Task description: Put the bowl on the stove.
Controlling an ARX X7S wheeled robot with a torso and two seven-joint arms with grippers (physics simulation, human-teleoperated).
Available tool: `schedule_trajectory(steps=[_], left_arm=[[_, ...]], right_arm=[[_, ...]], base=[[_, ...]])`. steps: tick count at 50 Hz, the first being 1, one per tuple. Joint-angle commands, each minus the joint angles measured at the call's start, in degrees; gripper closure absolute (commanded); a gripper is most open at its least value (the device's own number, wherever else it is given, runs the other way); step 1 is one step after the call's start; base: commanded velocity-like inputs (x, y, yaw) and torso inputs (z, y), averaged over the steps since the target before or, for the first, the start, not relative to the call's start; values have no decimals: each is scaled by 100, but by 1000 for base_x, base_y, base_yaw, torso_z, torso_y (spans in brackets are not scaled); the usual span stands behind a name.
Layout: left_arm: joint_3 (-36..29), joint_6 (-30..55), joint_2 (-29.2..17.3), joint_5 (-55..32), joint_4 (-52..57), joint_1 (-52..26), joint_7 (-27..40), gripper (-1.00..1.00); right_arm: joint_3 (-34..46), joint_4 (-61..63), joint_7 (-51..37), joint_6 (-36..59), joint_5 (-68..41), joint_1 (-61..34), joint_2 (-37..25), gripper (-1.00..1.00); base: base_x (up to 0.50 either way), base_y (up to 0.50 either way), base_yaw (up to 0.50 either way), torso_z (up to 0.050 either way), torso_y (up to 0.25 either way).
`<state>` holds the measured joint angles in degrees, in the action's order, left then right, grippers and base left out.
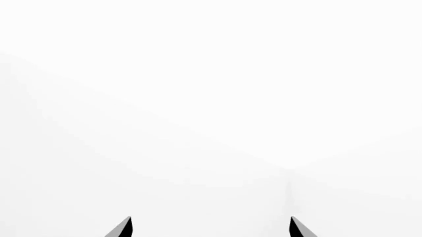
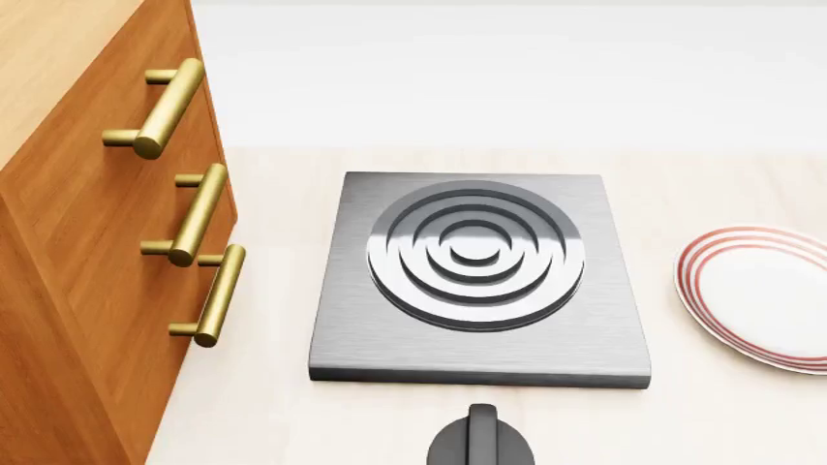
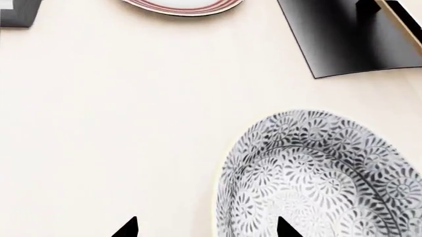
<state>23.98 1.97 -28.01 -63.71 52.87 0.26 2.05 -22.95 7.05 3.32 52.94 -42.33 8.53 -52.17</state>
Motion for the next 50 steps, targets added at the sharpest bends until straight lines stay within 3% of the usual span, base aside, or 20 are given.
schedule_trajectory(steps=[1, 34, 35, 50], left_arm=[[87, -11, 79, 153, -49, -9, -116, -100], [47, -67, 58, 169, -48, 39, -124, -100], [49, -69, 55, 169, -47, 35, -120, -100], [40, -105, 41, 163, -37, 50, -117, -100]], right_arm=[[-122, -75, 95, -52, 152, 81, 193, -100], [19, -179, -114, -472, 661, 293, 215, -100], [52, -177, -139, -610, 795, 364, 200, 100], [-172, -24, -55, -674, 697, 648, 323, 100]], base=[[0, 0, 0, 0, 0], [0, 0, 0, 0, 0], [0, 0, 0, 0, 0], [0, 0, 0, 0, 0]])
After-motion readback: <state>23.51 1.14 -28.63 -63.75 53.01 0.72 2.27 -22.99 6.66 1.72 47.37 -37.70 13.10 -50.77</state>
